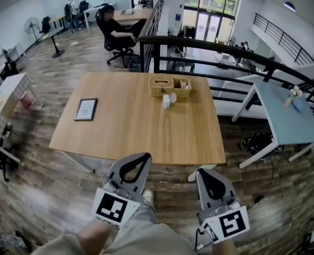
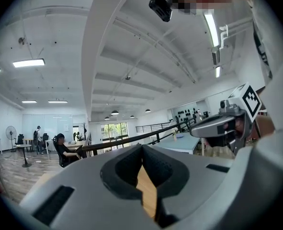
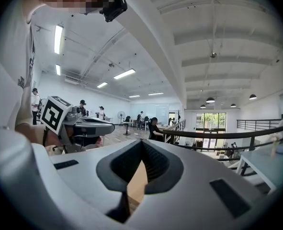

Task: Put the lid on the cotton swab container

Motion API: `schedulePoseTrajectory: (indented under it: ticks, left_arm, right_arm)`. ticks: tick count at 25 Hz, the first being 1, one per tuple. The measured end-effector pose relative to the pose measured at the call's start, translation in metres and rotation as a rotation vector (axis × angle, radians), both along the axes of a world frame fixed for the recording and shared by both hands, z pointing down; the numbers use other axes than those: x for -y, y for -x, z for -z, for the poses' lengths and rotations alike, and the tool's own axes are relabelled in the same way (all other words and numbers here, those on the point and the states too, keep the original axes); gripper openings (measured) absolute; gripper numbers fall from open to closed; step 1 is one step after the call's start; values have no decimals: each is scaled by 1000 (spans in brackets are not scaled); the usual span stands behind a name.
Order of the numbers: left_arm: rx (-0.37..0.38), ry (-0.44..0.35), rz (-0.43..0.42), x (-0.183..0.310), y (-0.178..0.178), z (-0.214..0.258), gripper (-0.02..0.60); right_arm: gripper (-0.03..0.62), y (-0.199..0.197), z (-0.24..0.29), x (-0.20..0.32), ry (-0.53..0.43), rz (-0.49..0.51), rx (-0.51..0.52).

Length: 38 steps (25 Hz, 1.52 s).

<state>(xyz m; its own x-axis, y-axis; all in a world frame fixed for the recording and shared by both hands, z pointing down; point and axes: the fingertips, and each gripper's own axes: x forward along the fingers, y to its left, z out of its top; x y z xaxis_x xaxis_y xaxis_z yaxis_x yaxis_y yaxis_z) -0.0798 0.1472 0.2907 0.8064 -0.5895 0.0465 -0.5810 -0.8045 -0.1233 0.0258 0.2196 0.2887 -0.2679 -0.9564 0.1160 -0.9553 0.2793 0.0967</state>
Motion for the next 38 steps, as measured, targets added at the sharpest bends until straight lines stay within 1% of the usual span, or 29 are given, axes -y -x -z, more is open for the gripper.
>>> schedulePoseTrajectory:
  ticks: [9, 14, 18, 25, 31, 38]
  left_arm:
    - [23, 28, -47, 143, -17, -5, 23]
    - [32, 27, -78, 198, -26, -11, 23]
    - [32, 38, -89, 226, -29, -14, 23]
    - [39, 55, -93, 254, -36, -23, 23]
    - [30, 87, -49, 278, -40, -33, 23]
    - [38, 101, 26, 311, -53, -43, 23]
  right_arm:
    - [25, -14, 2, 143, 21, -45, -2]
    - [26, -18, -1, 198, 24, -72, 5]
    - [25, -23, -4, 223, 35, -90, 7]
    - [25, -36, -14, 249, 61, -119, 14]
    - [25, -52, -28, 275, 88, -113, 14]
    - [26, -76, -40, 313, 108, -62, 17]
